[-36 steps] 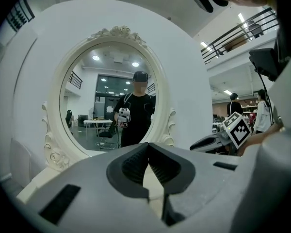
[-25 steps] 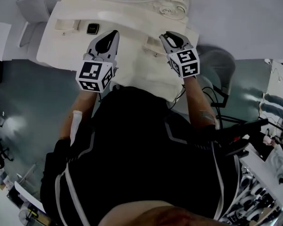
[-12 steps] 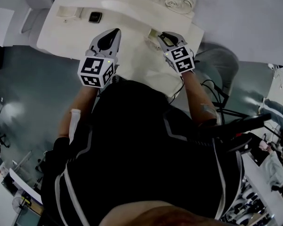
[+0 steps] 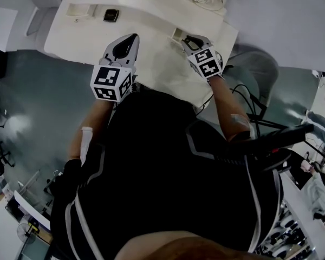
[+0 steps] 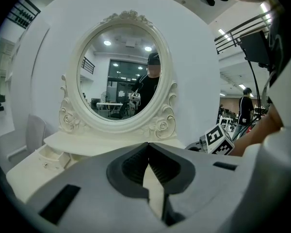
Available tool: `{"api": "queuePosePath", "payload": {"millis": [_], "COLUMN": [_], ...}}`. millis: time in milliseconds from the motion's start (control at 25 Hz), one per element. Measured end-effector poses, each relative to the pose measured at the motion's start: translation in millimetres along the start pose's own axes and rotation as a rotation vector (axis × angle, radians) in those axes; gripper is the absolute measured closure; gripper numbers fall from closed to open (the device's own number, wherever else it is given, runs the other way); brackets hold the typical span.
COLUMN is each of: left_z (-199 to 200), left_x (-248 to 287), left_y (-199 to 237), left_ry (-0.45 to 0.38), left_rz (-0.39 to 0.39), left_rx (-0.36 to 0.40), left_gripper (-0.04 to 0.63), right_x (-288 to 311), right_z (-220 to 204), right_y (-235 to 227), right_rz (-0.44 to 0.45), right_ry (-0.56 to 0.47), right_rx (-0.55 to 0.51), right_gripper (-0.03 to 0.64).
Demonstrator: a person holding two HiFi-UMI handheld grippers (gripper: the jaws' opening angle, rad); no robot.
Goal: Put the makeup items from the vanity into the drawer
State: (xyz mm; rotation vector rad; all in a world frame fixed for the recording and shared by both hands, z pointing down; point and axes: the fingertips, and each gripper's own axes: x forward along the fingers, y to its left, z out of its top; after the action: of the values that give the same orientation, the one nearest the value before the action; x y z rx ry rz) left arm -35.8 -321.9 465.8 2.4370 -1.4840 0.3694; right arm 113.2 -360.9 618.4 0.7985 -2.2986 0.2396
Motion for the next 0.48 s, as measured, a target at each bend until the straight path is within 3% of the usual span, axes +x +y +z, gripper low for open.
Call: {"api": "queuePosePath", "payload": {"millis": [480], "left_z": [-5.5], "left_x": [-11.5], "left_y": [6.9], "left_ry": [0.011], "left_rz": [0.008], "left_rx": [-0.006], "left_gripper": [0.592], "right_x": [4.8], "right_z": [-6.9], "right_y": [2.3], "right_rz": [0.002], "right_ry": [0.062], "right_rx": [-0.008], "right_gripper": [0.52]}}
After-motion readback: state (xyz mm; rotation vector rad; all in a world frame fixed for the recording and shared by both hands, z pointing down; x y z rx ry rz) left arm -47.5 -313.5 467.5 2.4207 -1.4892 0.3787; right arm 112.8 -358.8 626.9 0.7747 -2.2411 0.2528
